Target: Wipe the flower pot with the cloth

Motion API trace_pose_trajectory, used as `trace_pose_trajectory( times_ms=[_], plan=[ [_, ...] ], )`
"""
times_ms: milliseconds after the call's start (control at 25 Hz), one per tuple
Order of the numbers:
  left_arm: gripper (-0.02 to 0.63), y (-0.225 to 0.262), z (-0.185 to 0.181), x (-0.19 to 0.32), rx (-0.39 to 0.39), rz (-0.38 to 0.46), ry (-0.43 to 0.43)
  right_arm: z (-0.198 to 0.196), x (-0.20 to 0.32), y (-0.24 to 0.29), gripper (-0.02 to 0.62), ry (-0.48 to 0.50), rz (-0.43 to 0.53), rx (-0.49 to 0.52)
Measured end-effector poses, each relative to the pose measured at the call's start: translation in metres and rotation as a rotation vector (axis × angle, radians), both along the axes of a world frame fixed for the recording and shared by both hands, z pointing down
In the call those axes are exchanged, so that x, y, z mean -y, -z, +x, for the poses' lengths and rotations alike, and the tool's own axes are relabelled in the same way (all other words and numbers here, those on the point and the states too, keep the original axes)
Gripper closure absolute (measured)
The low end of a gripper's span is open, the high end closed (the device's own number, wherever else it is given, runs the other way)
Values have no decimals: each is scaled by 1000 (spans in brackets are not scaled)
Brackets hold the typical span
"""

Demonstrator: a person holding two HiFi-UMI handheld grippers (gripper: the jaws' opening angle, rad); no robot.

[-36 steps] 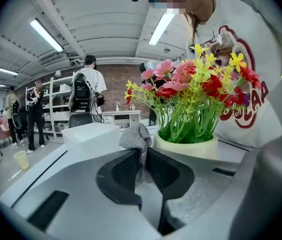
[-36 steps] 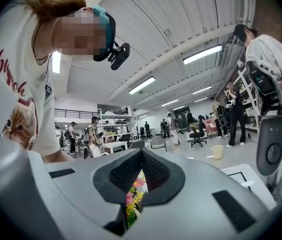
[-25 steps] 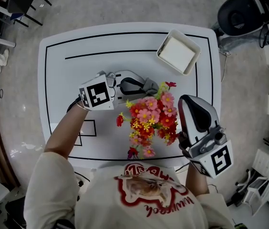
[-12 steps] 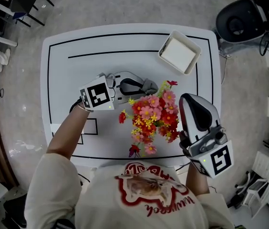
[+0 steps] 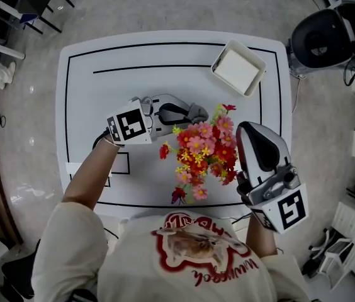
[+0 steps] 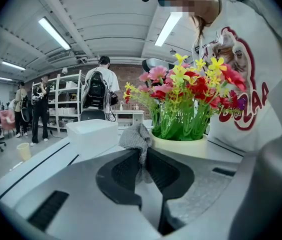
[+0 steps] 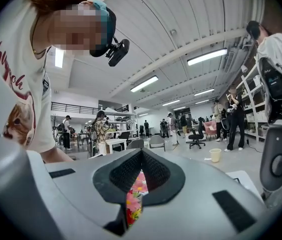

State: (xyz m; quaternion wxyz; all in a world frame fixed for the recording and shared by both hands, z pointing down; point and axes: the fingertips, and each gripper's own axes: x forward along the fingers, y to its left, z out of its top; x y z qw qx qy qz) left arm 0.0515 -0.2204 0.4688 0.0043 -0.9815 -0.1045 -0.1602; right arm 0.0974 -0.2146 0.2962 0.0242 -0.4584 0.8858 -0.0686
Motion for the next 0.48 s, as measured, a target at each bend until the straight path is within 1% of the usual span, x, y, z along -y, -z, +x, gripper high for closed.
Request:
trace_pose_trajectory(
  times_ms=[240, 480],
  plan=[
    [563, -1, -4, -2, 10, 12, 14, -1, -5, 6, 597, 3, 13, -3],
    [563, -3, -11, -3, 14, 17, 52, -3, -10, 8, 597, 1, 17, 1]
  ],
)
